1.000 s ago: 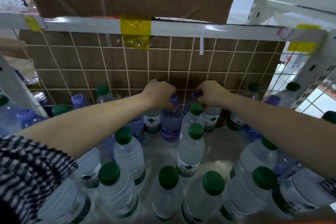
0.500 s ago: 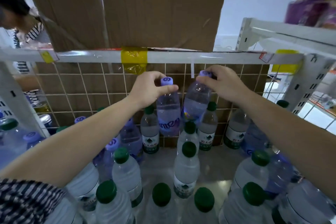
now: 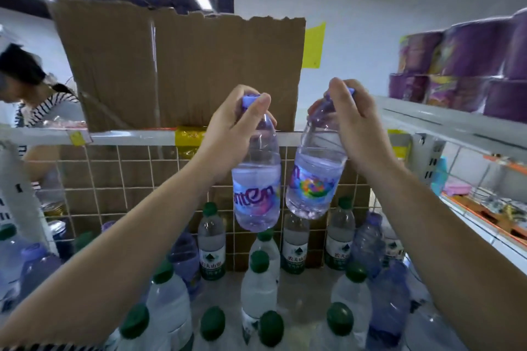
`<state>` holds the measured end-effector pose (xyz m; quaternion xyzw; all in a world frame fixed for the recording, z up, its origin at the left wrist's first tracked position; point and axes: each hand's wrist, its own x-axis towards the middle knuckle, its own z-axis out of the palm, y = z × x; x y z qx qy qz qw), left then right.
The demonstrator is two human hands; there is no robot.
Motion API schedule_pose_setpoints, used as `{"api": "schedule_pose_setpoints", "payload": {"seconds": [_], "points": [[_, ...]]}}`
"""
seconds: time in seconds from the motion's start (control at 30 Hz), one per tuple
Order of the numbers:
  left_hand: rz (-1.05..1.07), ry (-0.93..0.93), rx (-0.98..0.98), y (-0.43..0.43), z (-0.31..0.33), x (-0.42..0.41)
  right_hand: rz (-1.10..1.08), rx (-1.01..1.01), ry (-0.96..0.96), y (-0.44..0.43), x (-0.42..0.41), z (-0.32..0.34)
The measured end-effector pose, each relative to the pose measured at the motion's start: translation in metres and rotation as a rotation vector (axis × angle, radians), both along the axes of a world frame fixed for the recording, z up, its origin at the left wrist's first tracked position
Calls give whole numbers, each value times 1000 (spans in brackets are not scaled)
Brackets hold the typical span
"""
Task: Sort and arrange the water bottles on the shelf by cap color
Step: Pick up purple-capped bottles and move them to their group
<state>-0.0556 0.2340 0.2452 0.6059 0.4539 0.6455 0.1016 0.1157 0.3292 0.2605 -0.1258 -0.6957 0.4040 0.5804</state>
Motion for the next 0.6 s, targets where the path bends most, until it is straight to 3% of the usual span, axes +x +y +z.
{"api": "schedule_pose_setpoints", "payload": {"seconds": [0.3,0.6], "points": [[-49,-112,31,-56,-19,56,192,-140,4,-69,55,-17],[-3,-177,90,-134,-52,92,277,-125,-84,-137,78,-65]]}}
